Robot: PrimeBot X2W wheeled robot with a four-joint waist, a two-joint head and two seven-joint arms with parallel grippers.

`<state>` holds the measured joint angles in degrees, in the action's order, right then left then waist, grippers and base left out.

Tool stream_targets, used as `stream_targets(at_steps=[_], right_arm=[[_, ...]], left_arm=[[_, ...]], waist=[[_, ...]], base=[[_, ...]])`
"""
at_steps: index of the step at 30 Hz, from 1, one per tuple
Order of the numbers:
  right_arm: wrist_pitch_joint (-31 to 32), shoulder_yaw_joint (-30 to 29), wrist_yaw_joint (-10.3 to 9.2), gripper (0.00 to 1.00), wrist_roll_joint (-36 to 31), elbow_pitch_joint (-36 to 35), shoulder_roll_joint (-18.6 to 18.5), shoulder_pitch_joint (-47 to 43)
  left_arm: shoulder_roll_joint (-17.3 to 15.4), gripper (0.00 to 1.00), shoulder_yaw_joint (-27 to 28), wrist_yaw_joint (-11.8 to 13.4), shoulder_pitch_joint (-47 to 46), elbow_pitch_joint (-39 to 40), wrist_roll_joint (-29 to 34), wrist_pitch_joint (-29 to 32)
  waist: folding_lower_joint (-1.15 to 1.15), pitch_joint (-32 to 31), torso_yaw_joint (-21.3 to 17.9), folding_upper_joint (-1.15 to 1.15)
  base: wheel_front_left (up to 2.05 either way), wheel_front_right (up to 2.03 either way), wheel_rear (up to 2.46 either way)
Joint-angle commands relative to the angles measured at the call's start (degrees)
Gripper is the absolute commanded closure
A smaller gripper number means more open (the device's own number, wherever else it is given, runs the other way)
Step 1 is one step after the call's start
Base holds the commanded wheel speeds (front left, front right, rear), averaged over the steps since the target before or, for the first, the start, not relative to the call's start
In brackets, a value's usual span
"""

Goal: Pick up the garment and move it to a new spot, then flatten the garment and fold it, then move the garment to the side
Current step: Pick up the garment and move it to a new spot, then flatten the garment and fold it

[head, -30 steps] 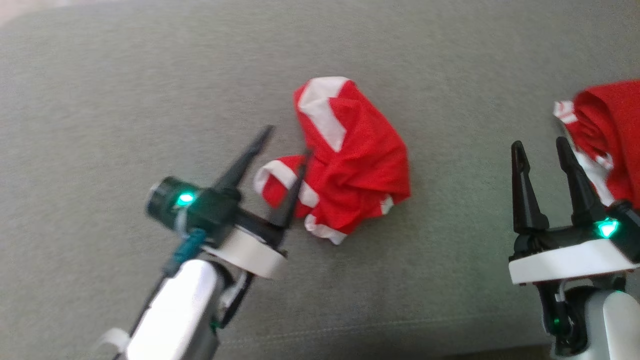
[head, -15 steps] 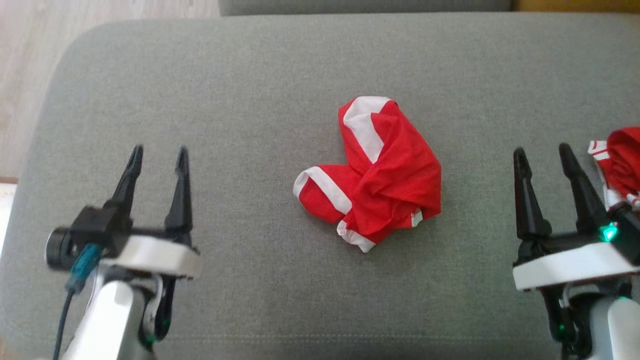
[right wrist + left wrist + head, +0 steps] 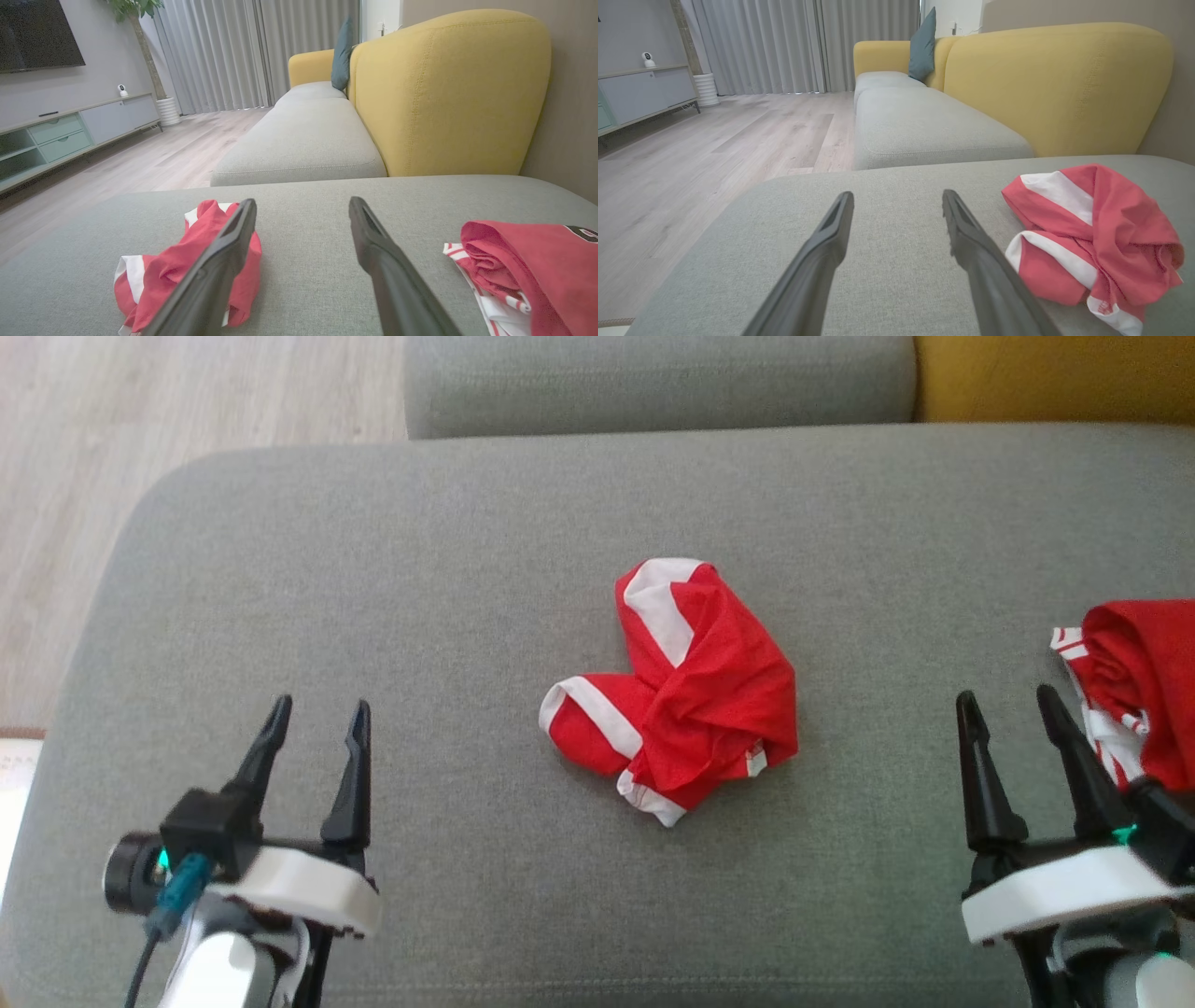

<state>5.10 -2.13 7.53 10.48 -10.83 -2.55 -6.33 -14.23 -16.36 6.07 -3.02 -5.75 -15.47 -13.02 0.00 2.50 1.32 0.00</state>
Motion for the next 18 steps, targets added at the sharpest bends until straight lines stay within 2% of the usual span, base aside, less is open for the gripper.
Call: stream_targets(at_steps=[1, 18], right_arm=[[0.2, 1.2, -0.04, 0.00, -0.5, -2.3, -0.3, 1.0], [1.4, 1.1, -0.04, 0.00, 0.1, -3.9, -0.3, -1.5]], left_arm=[[-1.5, 0.00, 1.8, 0.2, -1.6, 1.9, -0.2, 0.1], [-2.2, 0.00, 0.9, 1.3, 1.1, 4.0, -0.6, 1.8]], waist=[[0.00, -0.8, -0.2, 0.00], [0.00, -2.5, -0.5, 0.00]], base=[[0.00, 0.00, 0.00], [0.00, 0.00, 0.00]])
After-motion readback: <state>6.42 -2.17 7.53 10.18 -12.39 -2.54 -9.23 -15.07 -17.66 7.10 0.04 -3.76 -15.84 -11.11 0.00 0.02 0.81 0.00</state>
